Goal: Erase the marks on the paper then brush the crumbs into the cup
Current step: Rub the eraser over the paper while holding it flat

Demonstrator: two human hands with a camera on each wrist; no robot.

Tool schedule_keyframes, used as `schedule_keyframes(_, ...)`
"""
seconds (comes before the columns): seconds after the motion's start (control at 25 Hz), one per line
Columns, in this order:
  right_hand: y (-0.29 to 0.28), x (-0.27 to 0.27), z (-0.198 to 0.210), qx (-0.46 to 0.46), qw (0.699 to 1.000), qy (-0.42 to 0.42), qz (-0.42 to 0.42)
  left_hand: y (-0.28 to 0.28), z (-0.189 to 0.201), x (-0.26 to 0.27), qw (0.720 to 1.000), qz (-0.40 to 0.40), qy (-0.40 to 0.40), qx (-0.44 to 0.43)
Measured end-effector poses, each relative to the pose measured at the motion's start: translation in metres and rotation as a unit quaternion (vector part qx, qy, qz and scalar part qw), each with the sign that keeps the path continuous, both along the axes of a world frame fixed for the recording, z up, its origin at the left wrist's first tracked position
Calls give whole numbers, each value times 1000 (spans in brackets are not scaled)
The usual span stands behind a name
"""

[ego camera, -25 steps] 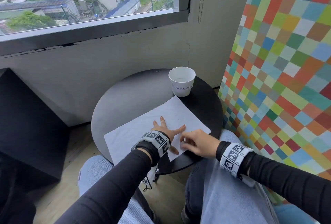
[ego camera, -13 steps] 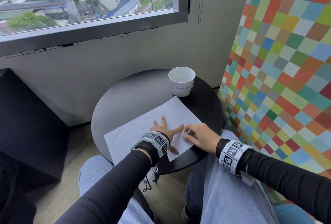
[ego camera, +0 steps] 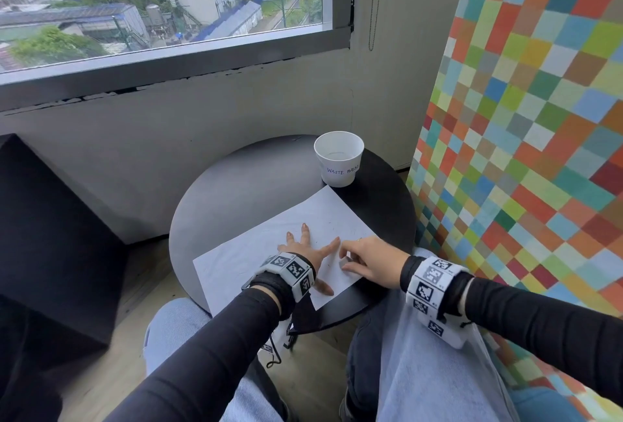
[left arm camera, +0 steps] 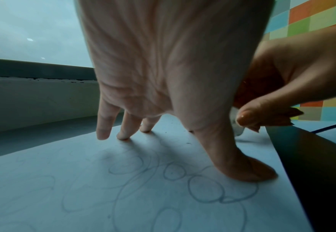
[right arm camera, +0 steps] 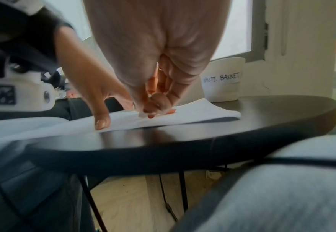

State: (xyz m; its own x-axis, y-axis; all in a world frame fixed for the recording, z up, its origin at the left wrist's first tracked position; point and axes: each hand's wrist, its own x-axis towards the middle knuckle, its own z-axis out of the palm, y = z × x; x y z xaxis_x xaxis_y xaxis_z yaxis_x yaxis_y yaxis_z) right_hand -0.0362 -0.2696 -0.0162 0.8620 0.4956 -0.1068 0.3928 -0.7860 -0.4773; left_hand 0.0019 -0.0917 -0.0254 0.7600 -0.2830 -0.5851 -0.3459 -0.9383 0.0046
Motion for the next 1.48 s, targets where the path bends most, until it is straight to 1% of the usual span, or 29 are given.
schedule_keyframes(0.12, -1, 12, 2, -3, 1000, -10, -16, 2, -2, 1, 1000, 4, 3, -6)
schedule_keyframes(0.2, 5, 5, -6, 15, 1000, -17, -21, 2, -4, 1, 1000, 9, 3, -12)
schedule_keyframes(0.32, 12, -6, -13, 43, 998, -8, 40, 3, -2, -1, 1000, 10, 3, -11)
schedule_keyframes(0.36, 11, -3, -12, 45, 998, -11, 40, 3, -1, -1, 1000, 8, 3, -10)
schedule_keyframes(0.48, 2, 7, -11, 72, 996, -49, -28, 1, -1, -1, 1000, 6, 5, -9)
schedule_keyframes(0.52, 3, 5, -12, 79, 995, -55, -19, 2, 0, -1, 1000, 9, 7, -10)
schedule_keyframes(0.6, 9, -5, -12, 80, 995, -31, 43, 3, 1, -2, 1000, 10, 8, -13)
schedule_keyframes(0.64, 10, -6, -12, 77, 995, -25, 55, 2, 2, -3, 1000, 9, 8, -16)
schedule_keyframes(0.68, 9, -3, -11, 80, 995, -31, 42, 3, 2, -2, 1000, 6, 8, -17)
schedule_keyframes(0.76, 6, 5, -10, 89, 994, -64, -15, 3, 1, -1, 1000, 5, 6, -13)
schedule_keyframes(0.8, 6, 5, -10, 87, 994, -70, -22, 3, 1, -1, 1000, 8, 7, -13)
schedule_keyframes(0.92, 12, -5, -14, 80, 995, -42, 52, 4, -1, -2, 1000, 13, 5, -16)
schedule_keyframes(0.96, 10, -3, -15, 78, 995, -41, 43, 5, -1, -1, 1000, 10, 5, -15)
schedule_keyframes(1.04, 2, 4, -13, 84, 995, -56, -21, 4, -1, -1, 1000, 9, 7, -17)
schedule_keyframes(1.08, 0, 6, -13, 78, 995, -58, -27, 4, -1, -1, 1000, 10, 7, -16)
schedule_keyframes(1.2, 5, -1, -12, 53, 996, -42, 58, 5, 0, -1, 1000, 9, 7, -14)
schedule_keyframes(1.24, 4, 0, -12, 54, 996, -45, 47, 4, -2, -1, 1000, 7, 7, -13)
schedule_keyframes(1.32, -1, 6, -12, 63, 997, -52, -9, 4, 0, -1, 1000, 12, 9, -12)
schedule_keyframes(1.36, -1, 6, -12, 62, 997, -50, -6, 4, 1, -2, 1000, 13, 11, -11)
schedule_keyframes(1.44, 5, -2, -13, 58, 996, -38, 50, 3, 6, -5, 1000, 6, 10, -7)
schedule_keyframes(1.48, 7, -3, -13, 59, 996, -36, 56, 3, 8, -5, 1000, 0, 7, -5)
